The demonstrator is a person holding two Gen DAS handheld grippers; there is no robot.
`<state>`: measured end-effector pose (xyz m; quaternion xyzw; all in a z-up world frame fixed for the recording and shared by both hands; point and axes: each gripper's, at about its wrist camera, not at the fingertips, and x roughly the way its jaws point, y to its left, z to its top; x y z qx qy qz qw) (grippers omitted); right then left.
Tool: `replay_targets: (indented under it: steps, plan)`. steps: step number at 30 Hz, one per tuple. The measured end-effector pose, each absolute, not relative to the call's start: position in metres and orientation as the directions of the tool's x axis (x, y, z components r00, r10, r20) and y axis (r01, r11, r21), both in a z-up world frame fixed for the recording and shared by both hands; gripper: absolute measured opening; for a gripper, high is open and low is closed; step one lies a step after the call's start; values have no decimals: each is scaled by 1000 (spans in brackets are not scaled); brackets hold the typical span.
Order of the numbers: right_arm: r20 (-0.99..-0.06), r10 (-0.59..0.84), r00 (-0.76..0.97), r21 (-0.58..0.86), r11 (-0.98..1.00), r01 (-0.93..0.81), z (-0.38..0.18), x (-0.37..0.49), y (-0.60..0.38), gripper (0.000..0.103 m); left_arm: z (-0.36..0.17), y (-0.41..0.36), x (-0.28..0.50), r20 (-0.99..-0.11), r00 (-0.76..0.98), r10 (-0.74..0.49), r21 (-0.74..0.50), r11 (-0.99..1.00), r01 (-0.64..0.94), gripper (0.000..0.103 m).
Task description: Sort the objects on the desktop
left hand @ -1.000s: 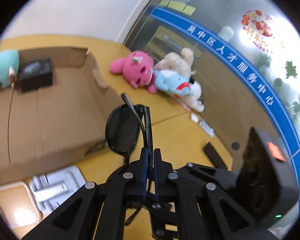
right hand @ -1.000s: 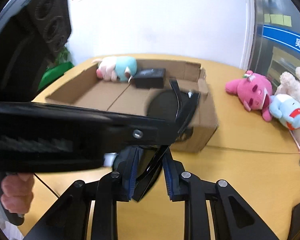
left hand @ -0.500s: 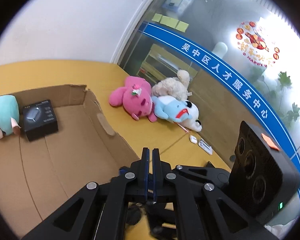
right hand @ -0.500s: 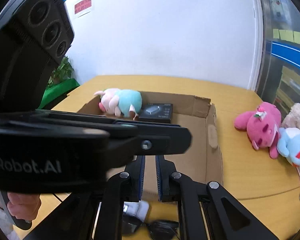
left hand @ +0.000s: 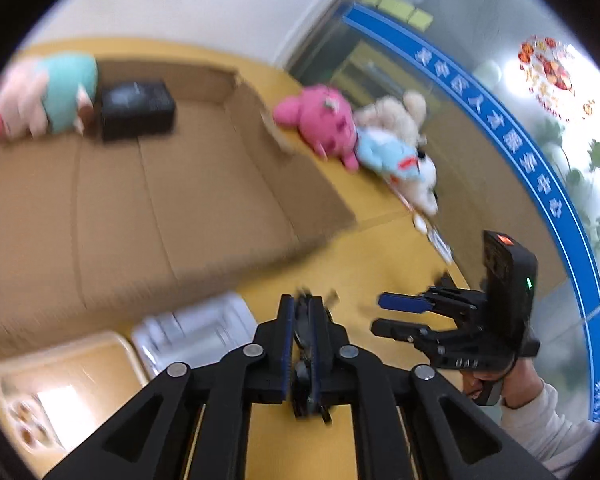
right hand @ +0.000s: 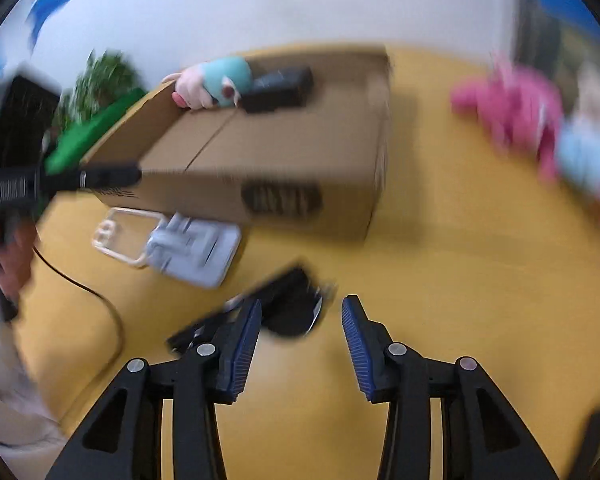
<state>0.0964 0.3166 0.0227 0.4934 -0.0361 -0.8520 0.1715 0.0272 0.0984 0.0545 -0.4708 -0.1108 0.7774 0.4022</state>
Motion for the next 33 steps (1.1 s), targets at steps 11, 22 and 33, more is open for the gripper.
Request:
replay_targets:
  steps: [11, 22, 33]
  plan:
    - [-704, -573, -419, 579, -805, 128, -27, 81, 311, 42, 10, 123, 55, -614, -70, 786, -653, -556, -514, 48]
    - [-697, -599, -395, 600, -788, 138, -35, 71, 290, 13, -22, 153, 61, -716, -47, 697, -573, -624, -531, 8]
    - [-649, -556, -520, 512, -824, 241, 41, 79, 262, 7, 41, 137, 64, -633, -182, 752, -546, -601, -584, 6]
